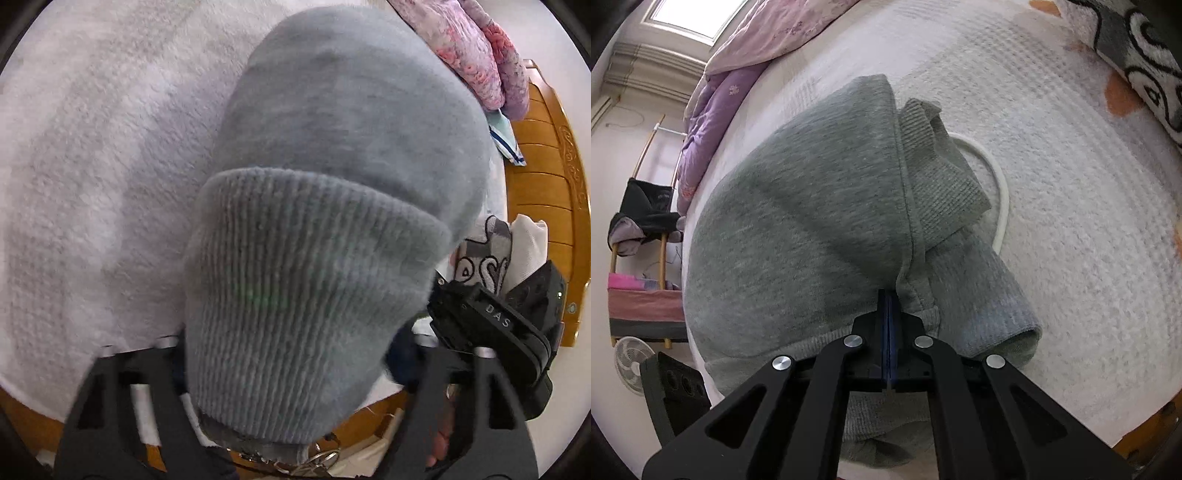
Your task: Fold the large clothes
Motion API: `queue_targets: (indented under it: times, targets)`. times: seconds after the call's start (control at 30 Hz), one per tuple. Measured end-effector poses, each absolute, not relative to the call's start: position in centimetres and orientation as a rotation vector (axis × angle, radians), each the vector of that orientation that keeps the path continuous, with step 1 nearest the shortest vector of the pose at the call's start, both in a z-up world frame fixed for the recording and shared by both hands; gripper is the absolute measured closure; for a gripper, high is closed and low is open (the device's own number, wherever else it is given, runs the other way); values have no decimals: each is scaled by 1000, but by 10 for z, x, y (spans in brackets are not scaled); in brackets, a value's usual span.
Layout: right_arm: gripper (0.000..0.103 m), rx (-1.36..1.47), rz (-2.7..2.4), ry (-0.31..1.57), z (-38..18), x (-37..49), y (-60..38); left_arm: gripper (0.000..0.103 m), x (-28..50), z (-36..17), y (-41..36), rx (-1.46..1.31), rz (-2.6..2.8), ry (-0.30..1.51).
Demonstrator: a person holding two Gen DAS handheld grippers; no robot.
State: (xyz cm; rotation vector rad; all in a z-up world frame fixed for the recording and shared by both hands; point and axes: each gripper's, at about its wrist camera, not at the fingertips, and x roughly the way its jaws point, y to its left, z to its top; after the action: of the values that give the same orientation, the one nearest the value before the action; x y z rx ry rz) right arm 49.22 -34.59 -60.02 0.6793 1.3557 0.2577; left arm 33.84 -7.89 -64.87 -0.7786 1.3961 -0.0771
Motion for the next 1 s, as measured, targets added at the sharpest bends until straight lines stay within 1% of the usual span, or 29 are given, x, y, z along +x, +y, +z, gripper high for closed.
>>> queue_targets:
  times: [0.03,0.07,0.13,0.17,0.2,0.27,0.33,0.4,0.47,0.53,0.7,0.93,0.97,1.0]
  targets:
    - [103,717,261,1351,-600,491,-350,49,336,-646,-75,-809,-84,1387]
    - [100,770,273,1343,-599,487,-356,56,335,-643,-73,-817,-90,1385]
    - [95,833,268,1336,-590,478,-364,61,335,-638,-70,-823,-96,1381]
    - [86,864,267,1314,-584,472,-367,62,337,-632,-68,-817,-102,1381]
    - [59,893,239,1279,-573,460,-374,63,337,-629,-67,-810,-105,1379]
    - [30,922,164,1229,-560,437,-387,63,340,-623,-63,-799,-113,1379]
    - [29,1014,147,1224,-568,420,-393,63,342,-622,-60,-792,-113,1385]
    - [29,1173,138,1249,-593,404,-392,63,342,-622,-54,-782,-128,1391]
    - [29,1252,112,1291,-618,393,-389,63,342,-622,-49,-786,-139,1399]
    - [29,1295,87,1320,-632,389,-380,63,342,-623,-46,-785,-152,1406]
    - [27,1396,130,1306,-651,382,-369,62,342,-624,-42,-790,-177,1415]
    - [27,1428,219,1289,-659,396,-352,62,336,-630,-28,-865,-209,1432]
    - [32,1425,199,1258,-658,396,-353,62,336,-630,-25,-870,-213,1434]
    - [49,1431,214,1229,-659,390,-356,62,336,-629,-25,-864,-218,1435]
